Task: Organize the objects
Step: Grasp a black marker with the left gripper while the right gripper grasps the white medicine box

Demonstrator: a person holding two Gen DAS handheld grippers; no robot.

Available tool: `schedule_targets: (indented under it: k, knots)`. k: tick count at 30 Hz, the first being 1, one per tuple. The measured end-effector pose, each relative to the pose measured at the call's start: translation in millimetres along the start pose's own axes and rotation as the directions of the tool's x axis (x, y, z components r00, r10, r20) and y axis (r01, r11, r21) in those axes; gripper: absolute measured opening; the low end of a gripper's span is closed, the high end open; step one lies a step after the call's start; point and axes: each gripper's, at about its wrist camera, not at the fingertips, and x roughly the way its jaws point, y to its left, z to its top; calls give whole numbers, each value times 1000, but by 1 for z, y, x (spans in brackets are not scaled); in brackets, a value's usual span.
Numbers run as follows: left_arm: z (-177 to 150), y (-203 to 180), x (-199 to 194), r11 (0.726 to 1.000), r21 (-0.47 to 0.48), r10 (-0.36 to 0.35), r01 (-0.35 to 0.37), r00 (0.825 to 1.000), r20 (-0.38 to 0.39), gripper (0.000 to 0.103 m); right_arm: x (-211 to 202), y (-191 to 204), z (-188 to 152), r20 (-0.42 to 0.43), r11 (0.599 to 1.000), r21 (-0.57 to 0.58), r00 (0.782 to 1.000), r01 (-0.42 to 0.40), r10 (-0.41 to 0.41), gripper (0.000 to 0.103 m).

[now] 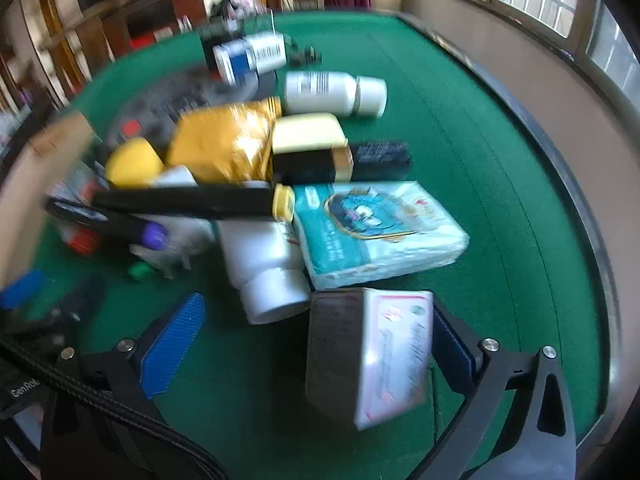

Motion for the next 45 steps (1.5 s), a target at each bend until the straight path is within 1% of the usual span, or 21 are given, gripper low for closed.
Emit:
schedule_targets:
  k: [3, 5, 7, 9, 10, 11, 12, 14, 17, 19, 21, 23, 26, 29, 30, 31, 33, 34, 37, 41, 45]
  knots:
    - [5, 5, -31, 998, 26, -53, 50, 992, 117, 101, -40, -14, 6, 115, 1000, 6, 993, -12, 11, 103]
    - [14, 5, -47, 998, 39, -60, 53, 982, 182, 101, -76, -24, 13, 236, 1000, 9, 972, -24, 21, 103]
    - [24, 7, -51, 997, 18, -75, 73, 981, 179, 101, -113, -37, 17, 404, 993, 16, 910, -115, 99, 103]
    - [31, 13, -46, 992, -44, -111, 119, 982, 150, 101, -125, -55, 21, 469, 951, -6, 839, -309, 276, 103]
    - [33, 17, -40, 986, -82, -135, 147, 982, 132, 101, -115, -61, 28, 409, 931, 8, 851, -364, 330, 103]
    - [34, 20, -35, 982, -102, -149, 162, 981, 121, 101, -104, -61, 33, 363, 940, 27, 880, -340, 307, 103]
    - [33, 20, -31, 979, -117, -152, 166, 982, 116, 101, -89, -68, 35, 318, 964, 65, 921, -257, 224, 103]
    - [33, 16, -27, 983, -118, -122, 137, 985, 124, 101, -74, -74, 31, 318, 982, 82, 938, -169, 135, 103]
    - [31, 4, -21, 991, -77, -100, 108, 989, 106, 101, -61, -88, 26, 357, 991, 127, 934, -49, 0, 103]
    - [32, -5, -9, 985, -85, -147, 149, 989, 36, 101, -57, -100, 22, 372, 988, 140, 928, -58, 2, 103]
    - [33, -9, 7, 972, -149, -191, 184, 981, -39, 101, -54, -106, 23, 368, 982, 156, 929, -106, 41, 103]
    - [34, -9, 16, 945, -229, -249, 232, 967, -48, 101, -55, -109, 22, 374, 978, 159, 925, -131, 63, 103]
    - [35, -12, 24, 932, -275, -257, 237, 966, -37, 101, -54, -110, 20, 374, 982, 140, 925, -128, 67, 103]
    - [36, -21, 26, 937, -243, -261, 250, 965, -13, 81, -48, -102, 22, 346, 985, 124, 936, -120, 71, 103]
    - [36, -23, 26, 926, -240, -302, 293, 953, -1, 56, -47, -100, 22, 340, 985, 123, 938, -120, 72, 103]
    - [36, -25, 23, 921, -228, -325, 316, 946, 2, 42, -47, -100, 21, 341, 985, 122, 937, -122, 74, 103]
    - [38, -29, 18, 930, -187, -321, 316, 947, 5, 25, -49, -99, 20, 351, 985, 127, 934, -119, 68, 103]
    - [38, -29, 17, 931, -175, -326, 321, 945, -3, 22, -50, -100, 19, 354, 984, 128, 933, -121, 69, 103]
    - [34, -26, 17, 942, -164, -302, 294, 953, -27, 22, -51, -102, 18, 351, 981, 141, 934, -131, 74, 103]
    - [32, -22, 21, 940, -180, -298, 289, 954, -25, 22, -50, -103, 18, 350, 979, 150, 934, -140, 80, 103]
    - [34, -32, 22, 963, -112, -251, 247, 968, -21, 27, -48, -100, 18, 341, 981, 146, 937, -129, 73, 103]
